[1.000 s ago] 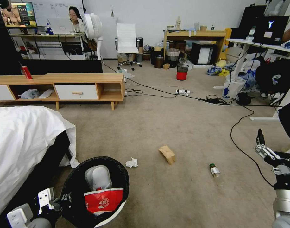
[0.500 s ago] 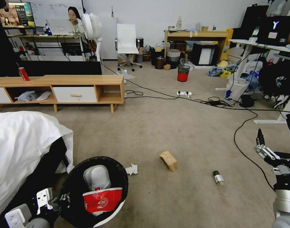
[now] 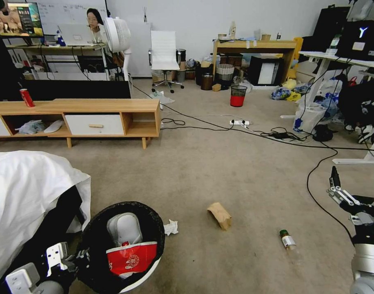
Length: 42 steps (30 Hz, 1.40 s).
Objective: Pick up the trash bin and place the garbage on the floor into it.
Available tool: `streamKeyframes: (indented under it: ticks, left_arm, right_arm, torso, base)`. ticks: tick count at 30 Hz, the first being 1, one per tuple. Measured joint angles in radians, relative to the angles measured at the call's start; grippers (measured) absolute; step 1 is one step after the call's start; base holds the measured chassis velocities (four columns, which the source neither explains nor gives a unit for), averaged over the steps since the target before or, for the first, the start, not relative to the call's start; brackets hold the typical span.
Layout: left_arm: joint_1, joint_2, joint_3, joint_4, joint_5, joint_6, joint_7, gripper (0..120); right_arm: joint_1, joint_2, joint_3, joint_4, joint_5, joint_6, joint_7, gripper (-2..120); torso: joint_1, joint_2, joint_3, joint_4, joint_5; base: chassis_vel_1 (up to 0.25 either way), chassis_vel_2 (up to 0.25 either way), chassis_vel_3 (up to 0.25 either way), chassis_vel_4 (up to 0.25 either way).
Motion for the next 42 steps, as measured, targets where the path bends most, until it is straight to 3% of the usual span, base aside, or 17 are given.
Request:
streamKeyframes:
  ticks: [10, 15, 18, 19, 21, 22, 24, 28, 31, 34, 36, 39, 42]
  left_arm:
    - [-0.003, 0.002, -0.001, 0.005, -0.001, 0.000, -0.001, 2]
    - [-0.003, 0.010, -0.008, 0.008, -0.006, 0.000, -0.001, 2]
    - [-0.001, 0.013, -0.010, 0.012, -0.008, 0.000, -0.001, 2]
    - [-0.001, 0.013, -0.010, 0.012, -0.008, 0.000, -0.001, 2]
    - [-0.002, 0.015, -0.010, 0.017, -0.009, 0.000, 0.000, 2]
    - [-0.002, 0.015, -0.010, 0.017, -0.009, 0.000, 0.000, 2]
    - [-0.003, 0.016, -0.010, 0.020, -0.009, 0.000, 0.001, 2]
    - [-0.003, 0.017, -0.010, 0.023, -0.010, 0.000, 0.005, 2]
    - [-0.007, 0.020, -0.010, 0.027, -0.013, 0.000, 0.007, 2]
    - [-0.009, 0.023, -0.010, 0.028, -0.015, 0.000, 0.007, 2]
    - [-0.010, 0.026, -0.010, 0.032, -0.018, 0.000, 0.009, 2]
    - [-0.013, 0.030, -0.011, 0.038, -0.020, 0.000, 0.011, 2]
    - [-0.018, 0.031, -0.010, 0.045, -0.020, 0.000, 0.012, 2]
  right_arm:
    - [0.004, -0.014, 0.002, -0.017, -0.017, 0.006, -0.019, 100]
    - [-0.022, -0.079, 0.023, -0.017, -0.011, -0.081, 0.003, 100]
    - [-0.059, -0.140, 0.049, 0.010, 0.070, -0.247, 0.025, 100]
    - [-0.059, -0.140, 0.049, 0.010, 0.070, -0.247, 0.025, 100]
    - [-0.079, -0.175, 0.068, 0.034, 0.126, -0.390, 0.033, 100]
    - [-0.079, -0.175, 0.068, 0.034, 0.126, -0.390, 0.033, 100]
    - [-0.094, -0.202, 0.081, 0.058, 0.172, -0.508, 0.040, 100]
    - [-0.094, -0.221, 0.088, 0.074, 0.229, -0.606, 0.051, 100]
    - [-0.073, -0.249, 0.098, 0.078, 0.323, -0.779, 0.065, 100]
    - [-0.067, -0.262, 0.102, 0.072, 0.342, -0.844, 0.067, 100]
    - [-0.053, -0.283, 0.118, 0.041, 0.383, -0.988, 0.048, 100]
    - [-0.041, -0.301, 0.122, -0.011, 0.403, -1.056, 0.027, 100]
    - [-0.041, -0.314, 0.118, -0.076, 0.360, -1.066, -0.017, 100]
  torso:
    - [0.000, 0.000, 0.000, 0.0001, 0.0001]
    - [0.000, 0.000, 0.000, 0.0000, 0.0001]
    - [0.000, 0.000, 0.000, 0.0000, 0.0002]
    - [0.000, 0.000, 0.000, 0.0000, 0.0002]
    - [0.000, 0.000, 0.000, 0.0000, 0.0001]
    - [0.000, 0.000, 0.000, 0.0000, 0.0001]
    - [0.000, 0.000, 0.000, 0.0000, 0.0001]
    - [0.000, 0.000, 0.000, 0.0000, 0.0002]
    - [0.000, 0.000, 0.000, 0.0003, 0.0003]
    - [0.000, 0.000, 0.000, 0.0000, 0.0002]
    - [0.000, 0.000, 0.000, 0.0000, 0.0002]
    - [0.000, 0.000, 0.000, 0.0001, 0.0004]
    - [0.000, 0.000, 0.000, 0.0000, 0.0002]
  base:
    - [-0.036, 0.041, 0.039, -0.035]
    - [0.000, 0.000, 0.000, 0.000]
    - [0.000, 0.000, 0.000, 0.000]
    - [0.000, 0.000, 0.000, 0.000]
    - [0.000, 0.000, 0.000, 0.000]
    - [0.000, 0.000, 0.000, 0.000]
    - [0.000, 0.000, 0.000, 0.000]
    - [0.000, 0.000, 0.000, 0.000]
    - [0.000, 0.000, 0.000, 0.000]
    - [0.000, 0.000, 0.000, 0.000]
    - [0.000, 0.000, 0.000, 0.000]
    - [0.000, 0.000, 0.000, 0.000]
    - [0.000, 0.000, 0.000, 0.000]
